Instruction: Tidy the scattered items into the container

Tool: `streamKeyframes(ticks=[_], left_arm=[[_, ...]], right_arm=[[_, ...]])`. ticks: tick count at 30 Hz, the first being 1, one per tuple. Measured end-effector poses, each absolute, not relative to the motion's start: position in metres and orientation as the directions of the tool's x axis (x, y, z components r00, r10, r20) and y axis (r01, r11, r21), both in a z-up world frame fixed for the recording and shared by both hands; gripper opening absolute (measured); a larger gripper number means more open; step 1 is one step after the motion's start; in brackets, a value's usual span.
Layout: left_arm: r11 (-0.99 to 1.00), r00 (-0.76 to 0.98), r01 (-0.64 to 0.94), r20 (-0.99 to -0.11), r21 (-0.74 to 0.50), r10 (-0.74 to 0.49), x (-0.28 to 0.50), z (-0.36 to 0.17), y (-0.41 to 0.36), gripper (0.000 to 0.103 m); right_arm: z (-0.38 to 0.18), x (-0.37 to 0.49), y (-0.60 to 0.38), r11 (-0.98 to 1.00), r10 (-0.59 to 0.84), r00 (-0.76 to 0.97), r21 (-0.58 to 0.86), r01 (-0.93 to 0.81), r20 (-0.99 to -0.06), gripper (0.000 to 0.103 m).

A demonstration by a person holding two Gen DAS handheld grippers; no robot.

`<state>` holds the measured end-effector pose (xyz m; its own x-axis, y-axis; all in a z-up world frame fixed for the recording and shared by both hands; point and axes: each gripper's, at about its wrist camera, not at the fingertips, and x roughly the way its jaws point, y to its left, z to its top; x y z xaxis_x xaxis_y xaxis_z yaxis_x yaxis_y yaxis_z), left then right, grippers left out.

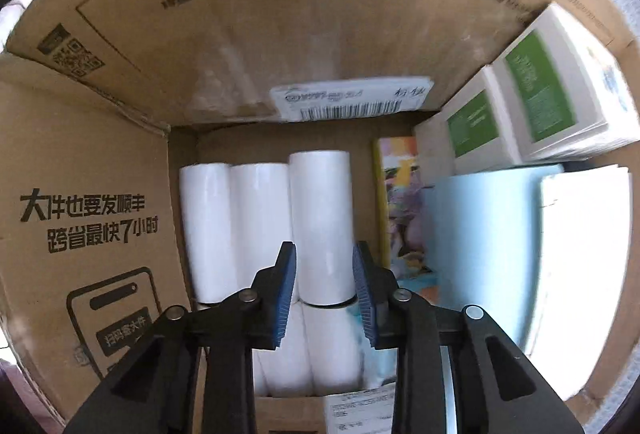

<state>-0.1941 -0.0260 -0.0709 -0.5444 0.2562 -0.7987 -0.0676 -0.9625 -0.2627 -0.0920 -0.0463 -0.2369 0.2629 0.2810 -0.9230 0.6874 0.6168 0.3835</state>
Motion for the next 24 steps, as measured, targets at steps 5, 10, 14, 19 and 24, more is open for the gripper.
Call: streamKeyframes(ticks=[5, 10, 14, 19, 24], left_arm=[[-0.966, -0.553, -0.089, -0.795, -0.241, 0.249, -0.193, -0.067, -0.017, 0.019], [-0.968, -0.556, -0.097, -0.794, -0.233, 0.247, -0.195, -0.064, -0.010, 0.019], [-0.968, -0.550, -0.105, -0.797, -0.230, 0.249, -0.195, -0.065, -0.004, 0.019], [-0.967, -0.536, -0.117, -0.805, -0.228, 0.255, -0.197, -0.068, 0.002, 0.019], [-0.968, -0.532, -0.122, -0.809, -0.218, 0.249, -0.200, -0.071, 0.005, 0.019]], right_arm=[[-0.214, -0.090, -0.048, 0.628, 0.209, 0.319, 0.377, 0.681, -0.925, 0.024], [-0.214, -0.081, -0.048, 0.627, 0.264, 0.342, 0.430, 0.650, -0.902, 0.022], [-0.242, -0.083, -0.055, 0.536, 0.391, 0.310, 0.488, 0.689, -0.867, 0.022], [-0.247, -0.085, -0.064, 0.486, 0.425, 0.326, 0.517, 0.704, -0.844, 0.021], [-0.246, -0.084, -0.069, 0.470, 0.439, 0.332, 0.529, 0.707, -0.835, 0.021]])
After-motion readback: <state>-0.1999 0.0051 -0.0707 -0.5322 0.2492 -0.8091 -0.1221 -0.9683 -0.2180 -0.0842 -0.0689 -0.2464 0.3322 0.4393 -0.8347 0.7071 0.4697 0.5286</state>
